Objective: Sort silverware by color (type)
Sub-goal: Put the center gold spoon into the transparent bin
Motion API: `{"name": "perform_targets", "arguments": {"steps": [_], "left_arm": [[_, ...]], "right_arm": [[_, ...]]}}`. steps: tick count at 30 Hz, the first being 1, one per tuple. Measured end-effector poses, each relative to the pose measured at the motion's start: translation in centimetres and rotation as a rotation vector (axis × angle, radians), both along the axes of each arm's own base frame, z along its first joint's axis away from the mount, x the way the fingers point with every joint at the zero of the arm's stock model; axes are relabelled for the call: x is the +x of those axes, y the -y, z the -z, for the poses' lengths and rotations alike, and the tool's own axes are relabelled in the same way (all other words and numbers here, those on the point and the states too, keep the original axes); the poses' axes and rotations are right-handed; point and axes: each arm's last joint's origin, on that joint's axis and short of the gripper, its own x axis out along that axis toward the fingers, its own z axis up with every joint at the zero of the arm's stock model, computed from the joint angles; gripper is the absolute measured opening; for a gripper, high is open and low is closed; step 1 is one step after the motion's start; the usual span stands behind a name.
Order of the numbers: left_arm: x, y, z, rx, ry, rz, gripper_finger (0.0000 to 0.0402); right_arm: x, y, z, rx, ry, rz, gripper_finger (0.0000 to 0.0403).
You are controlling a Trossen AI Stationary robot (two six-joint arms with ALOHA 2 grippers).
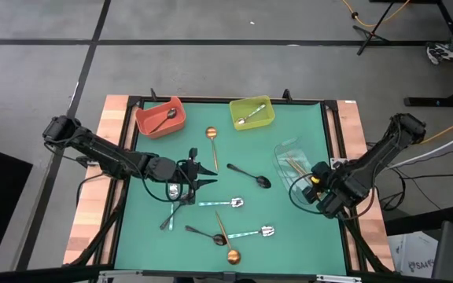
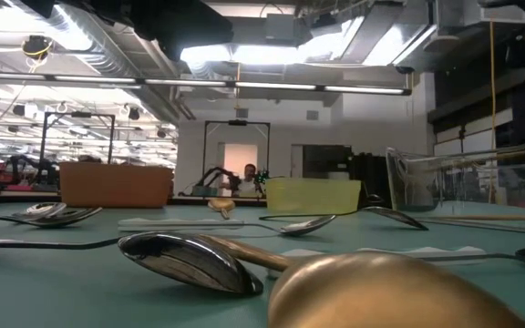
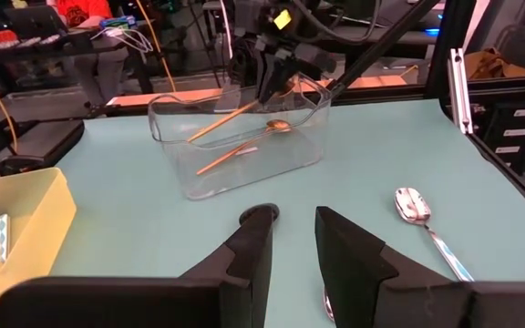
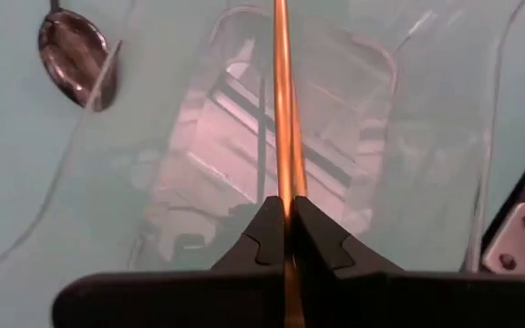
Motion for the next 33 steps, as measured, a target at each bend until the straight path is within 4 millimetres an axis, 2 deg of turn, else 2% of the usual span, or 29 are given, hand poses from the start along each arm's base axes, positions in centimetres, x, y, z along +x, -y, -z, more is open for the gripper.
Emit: {"name": "perform_targets", "arguments": {"steps": [10, 24, 33], "left_arm": [[0.0, 0.0, 0.0, 0.002, 0.0, 0.001, 0.008], [0.0, 0.0, 0.0, 0.003, -0.002, 0.001, 0.008], [0.0, 0.0, 0.0, 0.003, -0.002, 0.001, 0.008]], "right_arm": [[0.7, 1.9, -0.6, 0.129, -0.04, 0.093, 0.0], [2.2, 4.2, -0.5, 0.208, -0.117, 0.066, 0.0], [2.4, 4.9, 2.5, 0.297, -0.141, 0.038, 0.0]]}}
